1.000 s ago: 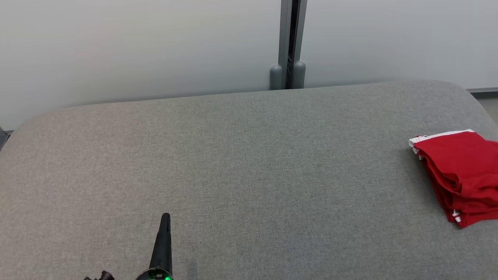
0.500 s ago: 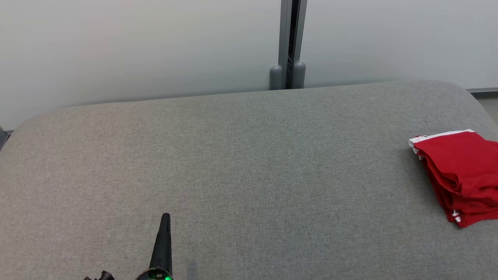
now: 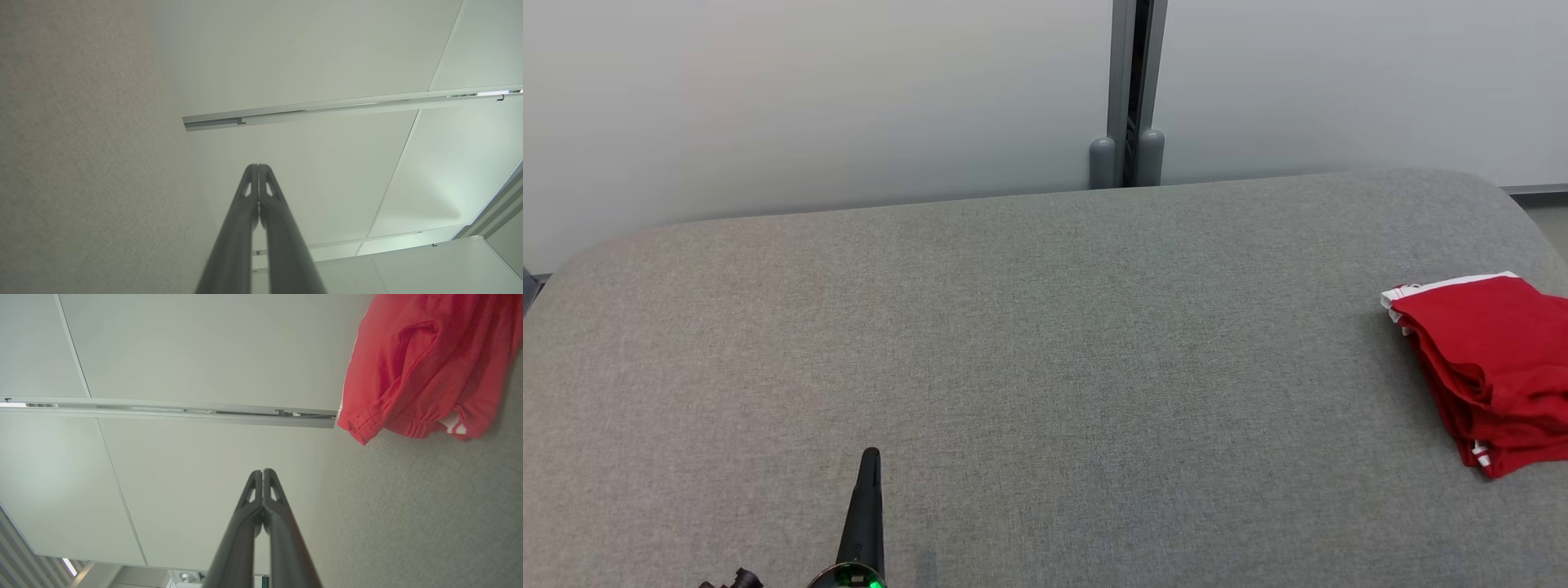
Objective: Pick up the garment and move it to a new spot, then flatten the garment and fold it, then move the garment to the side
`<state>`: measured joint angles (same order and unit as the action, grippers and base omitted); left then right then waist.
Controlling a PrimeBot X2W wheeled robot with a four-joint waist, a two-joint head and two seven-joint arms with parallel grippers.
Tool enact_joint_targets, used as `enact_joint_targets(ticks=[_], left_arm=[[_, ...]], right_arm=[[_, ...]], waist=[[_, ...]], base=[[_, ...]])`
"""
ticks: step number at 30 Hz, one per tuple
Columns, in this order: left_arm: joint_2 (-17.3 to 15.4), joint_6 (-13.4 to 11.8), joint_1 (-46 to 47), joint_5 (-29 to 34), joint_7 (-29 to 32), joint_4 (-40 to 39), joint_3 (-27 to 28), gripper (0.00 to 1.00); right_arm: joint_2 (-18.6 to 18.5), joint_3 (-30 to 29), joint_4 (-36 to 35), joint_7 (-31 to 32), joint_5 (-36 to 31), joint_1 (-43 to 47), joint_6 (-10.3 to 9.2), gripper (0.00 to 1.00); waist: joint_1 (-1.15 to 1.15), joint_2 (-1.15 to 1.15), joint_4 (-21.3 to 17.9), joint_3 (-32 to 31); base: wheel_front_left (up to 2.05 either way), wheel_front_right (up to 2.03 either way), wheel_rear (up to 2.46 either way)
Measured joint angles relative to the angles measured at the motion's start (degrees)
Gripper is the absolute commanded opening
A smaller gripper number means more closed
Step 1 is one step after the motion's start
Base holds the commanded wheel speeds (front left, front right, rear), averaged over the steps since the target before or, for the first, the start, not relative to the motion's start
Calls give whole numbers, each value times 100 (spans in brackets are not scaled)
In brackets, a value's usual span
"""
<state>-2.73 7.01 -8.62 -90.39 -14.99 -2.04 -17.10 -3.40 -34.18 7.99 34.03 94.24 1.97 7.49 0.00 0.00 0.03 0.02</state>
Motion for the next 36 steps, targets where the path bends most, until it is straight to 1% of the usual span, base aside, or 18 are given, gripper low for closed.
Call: enact_joint_targets(ticks=[36], left_arm=[[0,0,0,0,0,0,0,0]], right_arm=[[12,-16,1,16,-18,-9,0,0]], waist=[[0,0,0,0]], base=[[0,0,0]])
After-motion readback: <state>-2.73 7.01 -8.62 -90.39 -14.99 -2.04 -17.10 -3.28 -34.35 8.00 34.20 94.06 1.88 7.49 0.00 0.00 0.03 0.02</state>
